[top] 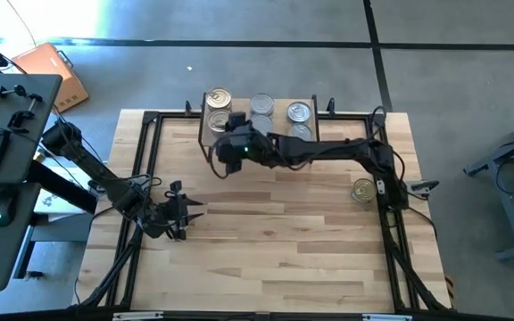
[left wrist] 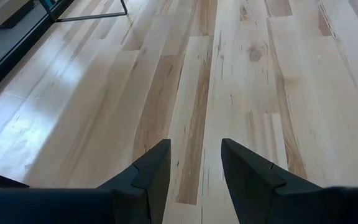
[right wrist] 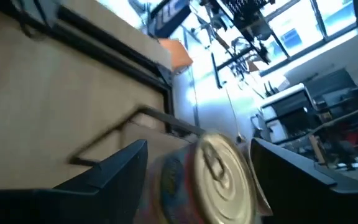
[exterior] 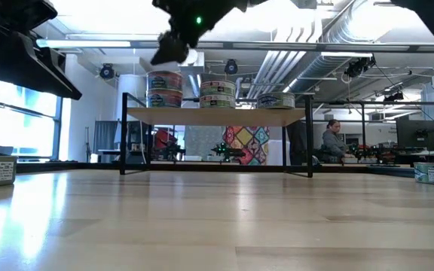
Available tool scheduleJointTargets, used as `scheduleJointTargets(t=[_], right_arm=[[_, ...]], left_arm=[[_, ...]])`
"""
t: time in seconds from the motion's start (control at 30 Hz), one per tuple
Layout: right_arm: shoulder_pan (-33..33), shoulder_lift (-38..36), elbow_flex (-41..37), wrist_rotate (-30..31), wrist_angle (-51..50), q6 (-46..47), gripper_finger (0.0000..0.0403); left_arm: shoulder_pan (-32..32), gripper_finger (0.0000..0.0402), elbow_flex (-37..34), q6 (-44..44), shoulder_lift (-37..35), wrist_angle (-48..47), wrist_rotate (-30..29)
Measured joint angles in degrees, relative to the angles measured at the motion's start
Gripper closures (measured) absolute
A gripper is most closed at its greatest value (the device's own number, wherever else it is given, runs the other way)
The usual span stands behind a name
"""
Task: Stack canned seafood by type on shelf
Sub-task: Stack the left green tuna can on top of the green tuna can on the shelf
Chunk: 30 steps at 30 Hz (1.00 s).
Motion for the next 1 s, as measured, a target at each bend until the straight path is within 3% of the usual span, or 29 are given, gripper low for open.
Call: scheduleJointTargets(t=[0.23, 0.3, 0.37, 0.43, 0.5, 0.63, 0.77, 1.0], right_arm=[[7.0, -1.8, 0.0, -3.2, -12.4, 10.3, 0.0124], [8.8, -1.8, 0.0, -8.8, -16.9, 14.5, 0.0124], [9.8, -1.8, -0.6, -18.2, -20.2, 18.6, 0.0124], [10.2, -2.1, -4.3, -26.8, -18.2, 22.1, 0.0124], [10.9, -2.2, -9.5, -29.6, -13.7, 25.2, 0.0124], [12.6, -2.2, -20.4, -28.7, -1.1, 30.3, 0.0124], [14.3, -2.3, -28.9, -24.3, 9.2, 36.7, 0.0124], [19.1, -2.3, -34.7, -8.1, 19.1, 43.4, 0.0124]], left_arm=[[-0.6, 0.0268, -1.4, -1.7, 0.0, 0.9, 0.1], [-1.2, 0.0268, -1.5, -2.3, 0.0, 1.0, 0.0], [-1.8, 0.0268, -1.5, -2.4, 0.0, 1.6, -0.1], [-2.3, 0.0268, -1.5, -2.5, 0.0, 1.6, -0.2], [-2.8, 0.0268, -1.5, -2.9, 0.0, 1.6, -0.2], [-4.0, 0.0268, -1.5, -6.1, -0.2, 0.2, 0.3], [-5.6, 0.0268, 0.5, -16.5, -0.7, -9.6, 2.8], [-9.2, 0.0268, 2.0, -37.0, -0.8, -26.0, 12.2]])
